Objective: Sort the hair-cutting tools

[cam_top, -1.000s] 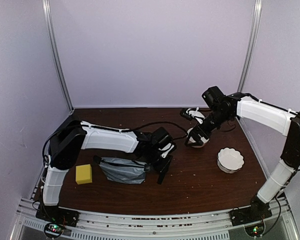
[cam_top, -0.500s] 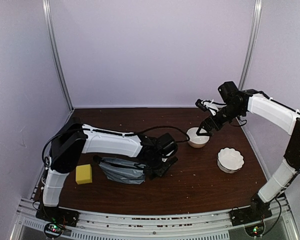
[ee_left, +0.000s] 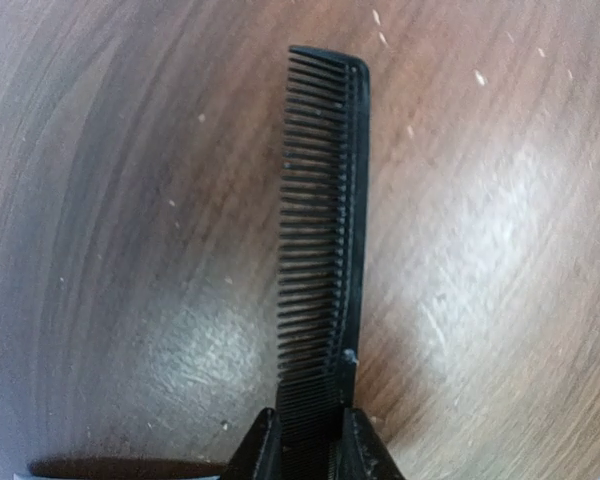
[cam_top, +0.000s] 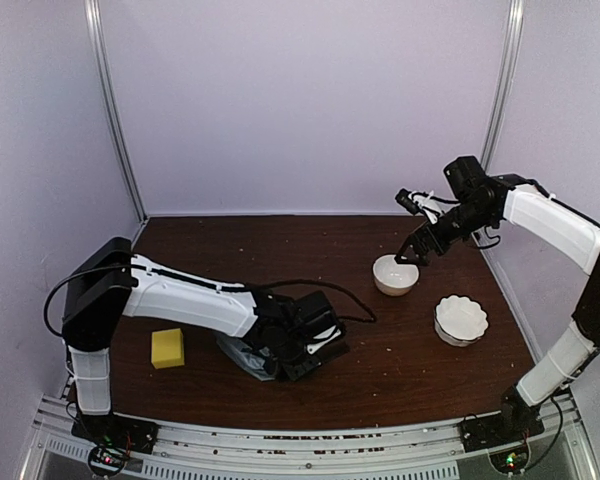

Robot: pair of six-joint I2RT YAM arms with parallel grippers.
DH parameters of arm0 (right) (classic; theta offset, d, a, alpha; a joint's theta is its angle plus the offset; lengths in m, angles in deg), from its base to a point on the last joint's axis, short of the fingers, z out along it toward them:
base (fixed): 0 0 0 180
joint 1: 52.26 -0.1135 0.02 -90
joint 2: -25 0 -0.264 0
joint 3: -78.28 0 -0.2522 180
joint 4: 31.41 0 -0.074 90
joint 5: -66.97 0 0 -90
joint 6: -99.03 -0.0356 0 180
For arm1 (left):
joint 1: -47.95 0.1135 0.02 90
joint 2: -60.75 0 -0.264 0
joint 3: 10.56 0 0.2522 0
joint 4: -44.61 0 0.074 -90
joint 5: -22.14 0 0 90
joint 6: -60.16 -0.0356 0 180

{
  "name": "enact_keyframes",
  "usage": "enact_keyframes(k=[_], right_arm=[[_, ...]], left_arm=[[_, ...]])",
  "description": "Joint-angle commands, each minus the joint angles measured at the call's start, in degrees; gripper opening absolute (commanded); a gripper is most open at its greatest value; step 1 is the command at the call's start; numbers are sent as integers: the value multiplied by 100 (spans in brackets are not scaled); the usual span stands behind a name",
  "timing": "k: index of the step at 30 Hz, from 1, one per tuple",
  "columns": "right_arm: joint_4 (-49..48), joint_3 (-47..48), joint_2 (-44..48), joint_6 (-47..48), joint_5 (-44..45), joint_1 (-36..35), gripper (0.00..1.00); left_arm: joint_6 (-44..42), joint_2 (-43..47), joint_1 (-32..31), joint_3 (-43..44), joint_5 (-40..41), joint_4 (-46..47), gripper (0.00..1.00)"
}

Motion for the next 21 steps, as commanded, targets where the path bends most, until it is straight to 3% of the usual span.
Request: enact_keyframes(k=[1, 8, 15, 21], right_arm=[[117, -30, 305, 140, -297, 42, 100], [330, -436, 500, 705, -483, 37, 100], [320, -666, 411, 681, -563, 32, 100], [217, -712, 343, 572, -792, 32, 100]], left_arm=[[-432, -117, 13, -274, -187, -257, 21], [-460, 105, 15, -296, -431, 98, 13], [-464, 229, 35, -260, -1004, 201, 0], [-433, 397, 87, -203, -1029, 19, 0]])
